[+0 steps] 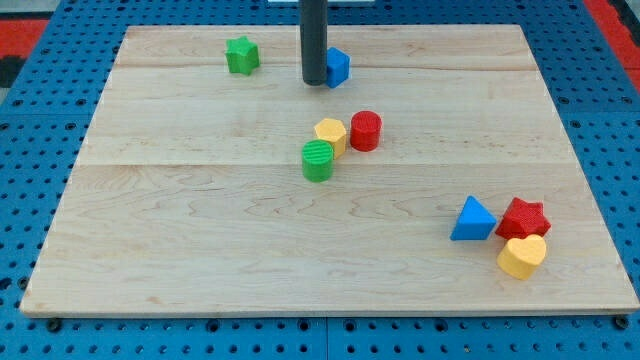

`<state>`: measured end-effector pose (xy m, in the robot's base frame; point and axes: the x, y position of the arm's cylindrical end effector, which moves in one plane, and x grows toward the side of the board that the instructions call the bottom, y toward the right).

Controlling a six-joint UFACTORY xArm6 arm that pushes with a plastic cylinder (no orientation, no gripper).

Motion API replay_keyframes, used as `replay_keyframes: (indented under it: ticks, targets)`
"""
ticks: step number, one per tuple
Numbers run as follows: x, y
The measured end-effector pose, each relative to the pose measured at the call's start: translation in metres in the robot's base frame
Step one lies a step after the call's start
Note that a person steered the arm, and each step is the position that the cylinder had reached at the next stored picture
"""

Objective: Move the green circle to the top left of the board

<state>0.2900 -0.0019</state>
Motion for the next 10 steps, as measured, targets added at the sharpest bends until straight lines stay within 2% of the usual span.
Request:
replay_keyframes:
  ticks: [1, 2, 3, 4, 5, 6, 8, 9, 10]
  targets:
    - [-0.010, 0.034]
    - [0.011, 0.020]
    - [0.041, 0.054]
    - [0.105, 0.083]
    - [0.174, 0.077]
    - [0.179, 0.017]
    - [0.128, -0.093]
    - [0.092, -0.106]
    - [0.091, -0.095]
